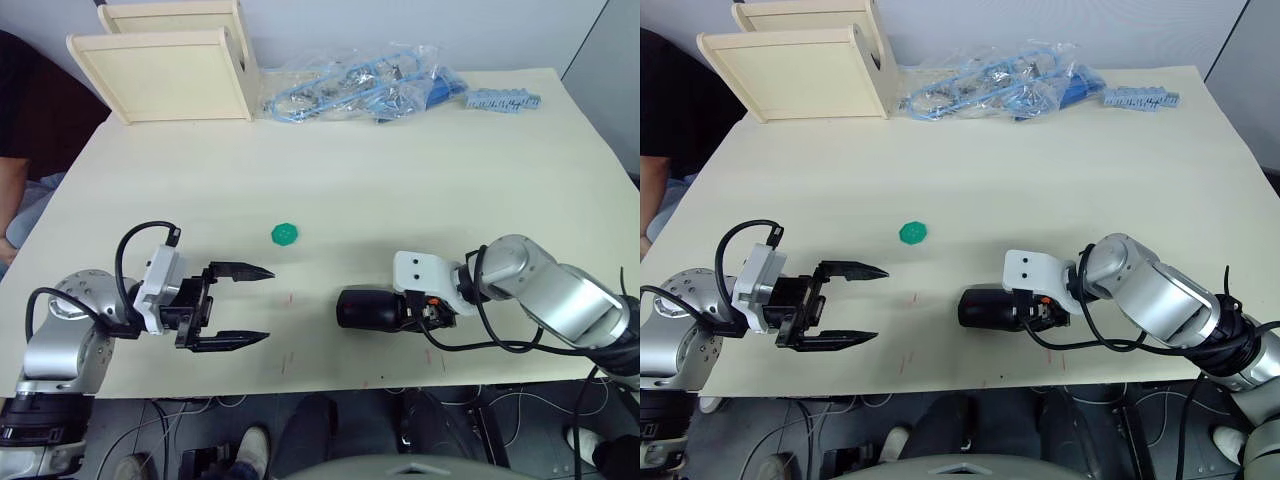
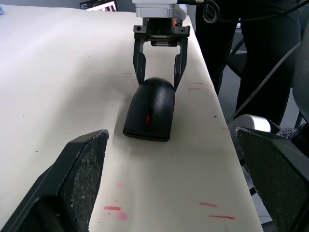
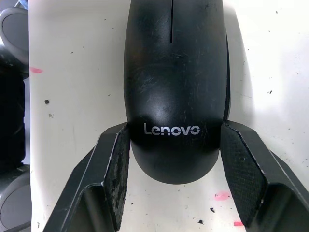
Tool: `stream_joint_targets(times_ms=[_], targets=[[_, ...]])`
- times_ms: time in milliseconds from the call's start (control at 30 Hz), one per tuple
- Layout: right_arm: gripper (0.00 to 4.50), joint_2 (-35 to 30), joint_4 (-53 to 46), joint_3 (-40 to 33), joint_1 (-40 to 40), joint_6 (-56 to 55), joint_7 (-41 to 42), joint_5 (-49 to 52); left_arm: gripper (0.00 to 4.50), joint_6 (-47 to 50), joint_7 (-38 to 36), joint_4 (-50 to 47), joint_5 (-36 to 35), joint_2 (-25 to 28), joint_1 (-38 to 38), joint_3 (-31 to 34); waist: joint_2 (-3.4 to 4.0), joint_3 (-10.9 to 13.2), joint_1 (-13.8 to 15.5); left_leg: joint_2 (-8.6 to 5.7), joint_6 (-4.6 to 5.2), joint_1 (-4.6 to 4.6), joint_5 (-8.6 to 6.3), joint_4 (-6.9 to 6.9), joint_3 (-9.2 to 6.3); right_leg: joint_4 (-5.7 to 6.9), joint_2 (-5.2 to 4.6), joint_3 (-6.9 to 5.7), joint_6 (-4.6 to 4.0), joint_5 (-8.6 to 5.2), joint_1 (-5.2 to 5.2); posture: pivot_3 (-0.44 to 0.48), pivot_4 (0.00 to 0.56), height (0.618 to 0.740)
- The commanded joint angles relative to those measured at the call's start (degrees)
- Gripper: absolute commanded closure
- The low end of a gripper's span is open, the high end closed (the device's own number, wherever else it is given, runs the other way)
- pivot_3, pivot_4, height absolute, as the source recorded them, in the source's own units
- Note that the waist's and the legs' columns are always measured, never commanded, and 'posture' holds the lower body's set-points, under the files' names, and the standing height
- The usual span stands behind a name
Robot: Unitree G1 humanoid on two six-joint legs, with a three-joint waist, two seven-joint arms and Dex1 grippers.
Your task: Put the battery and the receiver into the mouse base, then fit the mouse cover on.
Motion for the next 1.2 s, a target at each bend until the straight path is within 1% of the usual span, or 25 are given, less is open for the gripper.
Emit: stream_joint_targets(times_ms=[33,733,1200], targets=[[2.22,0.2,-2.0,-0.1,-0.7,0.6,0.0,0.9,0.0,-1.0,-2.2,-0.5,-0.1,0.2,-0.6,0.1,0.0,0.0,0.0,0.0,0.0,0.0,0.0,0.0,0.0,0.0,0.0,0.0,0.0,0.0,0.0,0.0,0.15,0.74],[2.22,0.9,-0.9,1.0,-4.4,4.1,-0.9,2.2,0.0,-0.8,-2.5,-0.6,-0.2,0.1,-0.6,-0.1,0.01,0.0,0.0,-0.01,0.0,-0.05,0.0,0.0,0.0,-0.01,-0.02,0.0,0.0,0.0,-0.04,0.0,0.15,0.74],[2.22,-1.3,-0.4,3.0,-5.3,4.2,-0.8,1.5,0.0,-0.7,-2.4,-0.9,-0.3,0.0,-0.1,-0.1,0.01,0.0,0.1,-0.02,0.0,-0.18,0.0,0.0,0.01,0.01,-0.04,-0.01,0.0,0.0,-0.21,0.0,0.15,0.74]])
